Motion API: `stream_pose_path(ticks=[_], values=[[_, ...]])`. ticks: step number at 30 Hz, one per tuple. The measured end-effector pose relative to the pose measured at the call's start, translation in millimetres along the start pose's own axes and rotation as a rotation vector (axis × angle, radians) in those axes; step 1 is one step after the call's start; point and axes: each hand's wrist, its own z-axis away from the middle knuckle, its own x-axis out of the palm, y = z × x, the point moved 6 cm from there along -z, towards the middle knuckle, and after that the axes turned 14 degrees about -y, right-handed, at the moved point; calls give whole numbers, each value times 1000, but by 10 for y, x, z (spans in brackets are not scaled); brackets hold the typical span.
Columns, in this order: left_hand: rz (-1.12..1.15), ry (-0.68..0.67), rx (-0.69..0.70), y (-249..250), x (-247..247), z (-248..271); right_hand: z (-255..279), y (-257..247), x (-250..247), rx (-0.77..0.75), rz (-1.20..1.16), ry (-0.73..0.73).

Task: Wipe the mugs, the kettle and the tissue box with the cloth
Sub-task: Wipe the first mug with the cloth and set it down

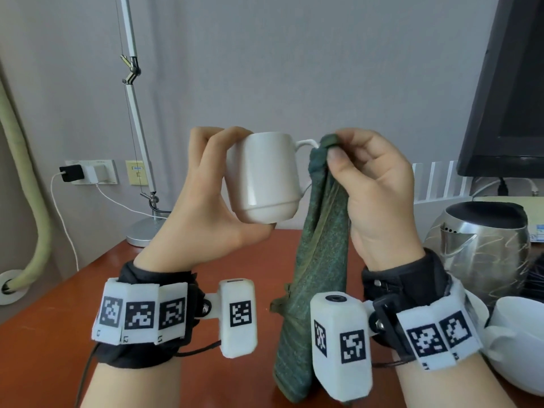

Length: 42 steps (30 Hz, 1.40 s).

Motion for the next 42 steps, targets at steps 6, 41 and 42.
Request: stream_pose_path(ticks=[6,41,42], values=[[-38,-20,-27,-134,37,21,25,308,-95,250,165,154],[802,-56,-812,-1439,728,587,500,1505,541,910,-50,-110],[834,-42,-819,-1464,751,629,530,1549,571,925,-67,-116]])
